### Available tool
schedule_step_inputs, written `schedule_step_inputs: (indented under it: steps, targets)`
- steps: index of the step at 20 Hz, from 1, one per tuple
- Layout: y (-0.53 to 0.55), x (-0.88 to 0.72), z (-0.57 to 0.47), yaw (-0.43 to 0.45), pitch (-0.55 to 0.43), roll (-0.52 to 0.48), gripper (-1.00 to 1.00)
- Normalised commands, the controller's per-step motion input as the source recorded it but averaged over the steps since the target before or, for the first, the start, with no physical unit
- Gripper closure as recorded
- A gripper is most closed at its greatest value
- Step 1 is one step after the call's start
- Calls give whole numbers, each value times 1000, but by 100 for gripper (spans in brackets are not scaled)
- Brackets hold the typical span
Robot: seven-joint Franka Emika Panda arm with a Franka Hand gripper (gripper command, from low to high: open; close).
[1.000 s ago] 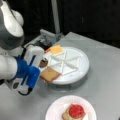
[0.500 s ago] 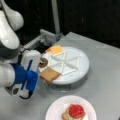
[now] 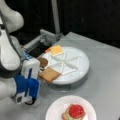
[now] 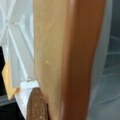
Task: Ingredient selection for cheeseburger or sandwich
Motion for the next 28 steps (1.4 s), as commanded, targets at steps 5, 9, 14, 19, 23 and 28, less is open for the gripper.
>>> schedule_step_inputs:
  steps: [5, 9, 14, 19, 23, 28]
  targets:
    - [-200, 313, -11, 128, -30, 481, -100]
    - [-21, 272, 19, 92, -49, 431, -100]
    - [30, 242, -3, 46, -39, 283, -100]
    - [52, 185, -12, 10, -16, 184, -100]
    - [47, 131, 11, -22, 3, 151, -100]
    - [31, 102, 16, -42, 12, 113, -100]
